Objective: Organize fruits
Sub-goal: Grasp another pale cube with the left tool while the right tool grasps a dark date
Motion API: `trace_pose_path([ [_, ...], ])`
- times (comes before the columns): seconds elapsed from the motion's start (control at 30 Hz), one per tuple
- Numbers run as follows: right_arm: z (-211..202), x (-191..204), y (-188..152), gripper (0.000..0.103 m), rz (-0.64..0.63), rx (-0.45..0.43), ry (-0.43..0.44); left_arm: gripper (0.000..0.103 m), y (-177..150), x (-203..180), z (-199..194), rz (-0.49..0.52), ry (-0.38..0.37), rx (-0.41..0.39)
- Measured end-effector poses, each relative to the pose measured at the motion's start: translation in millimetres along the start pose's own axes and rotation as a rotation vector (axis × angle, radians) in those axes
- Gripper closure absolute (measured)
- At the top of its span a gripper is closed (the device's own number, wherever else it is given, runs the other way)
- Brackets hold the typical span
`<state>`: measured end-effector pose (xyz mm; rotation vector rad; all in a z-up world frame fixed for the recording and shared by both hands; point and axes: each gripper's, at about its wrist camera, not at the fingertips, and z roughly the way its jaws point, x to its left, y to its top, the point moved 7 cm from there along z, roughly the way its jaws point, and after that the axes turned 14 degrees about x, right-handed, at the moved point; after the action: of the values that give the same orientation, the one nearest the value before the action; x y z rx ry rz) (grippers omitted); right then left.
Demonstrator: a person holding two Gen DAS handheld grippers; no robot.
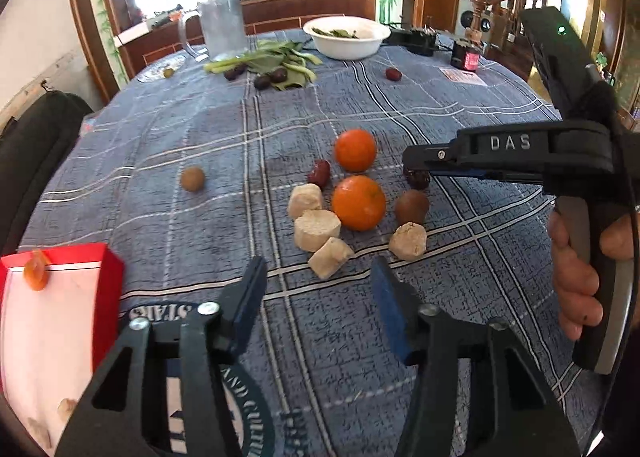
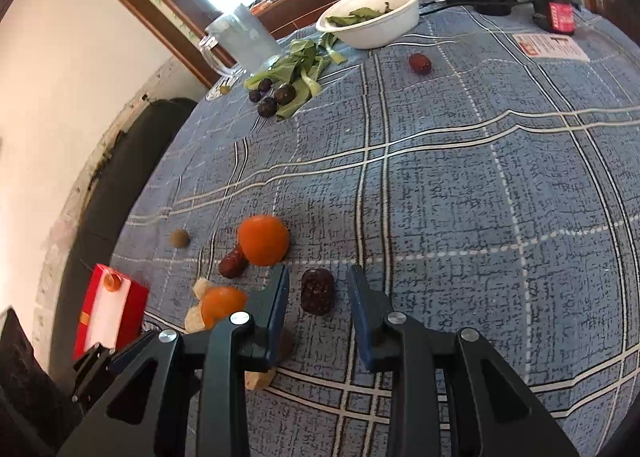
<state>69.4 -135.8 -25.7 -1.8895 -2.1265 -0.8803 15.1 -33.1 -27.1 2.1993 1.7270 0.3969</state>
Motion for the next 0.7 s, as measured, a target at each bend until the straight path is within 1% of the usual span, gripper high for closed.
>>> trace_pose_path([
  [0.07,2,4,-1,0.073,-0.039,-0.009,-0.049,0.057,2,0,5,0.001,-0.016,0.012],
  [0.13,4,6,-1,0.074,-0.06,-0.015,-0.077,0.058,4,0,10,-0.001,-0.023,0.023],
  [0.2,5,7,-1,0.075,-0.076,-0.021,-0.1,0.066,4,-3,14,0.004,-0.034,0.03],
  [0.23,5,8,-2,0.079,-0.09,-0.022,-0.124,0.071,4,-4,16,0.006,-0.045,0.037],
  [0.27,7,8,-1,0.082,-0.1,-0.025,-0.145,0.071,4,-6,18,0.004,-0.063,0.044],
  [0.33,7,9,-1,0.083,-0.119,-0.03,-0.175,0.071,5,-7,20,0.0,-0.063,0.041],
  [0.37,8,10,-2,0.086,-0.123,-0.033,-0.189,0.072,6,-7,20,0.0,-0.066,0.037],
  [0.4,8,9,-1,0.087,-0.126,-0.036,-0.203,0.072,7,-6,21,-0.005,-0.071,0.036],
  [0.6,6,7,-1,0.087,-0.109,-0.041,-0.208,0.076,10,-8,22,-0.018,-0.051,0.028],
  [0.7,-1,8,-3,0.087,-0.095,-0.06,-0.191,0.076,10,-7,22,-0.043,-0.049,0.018],
])
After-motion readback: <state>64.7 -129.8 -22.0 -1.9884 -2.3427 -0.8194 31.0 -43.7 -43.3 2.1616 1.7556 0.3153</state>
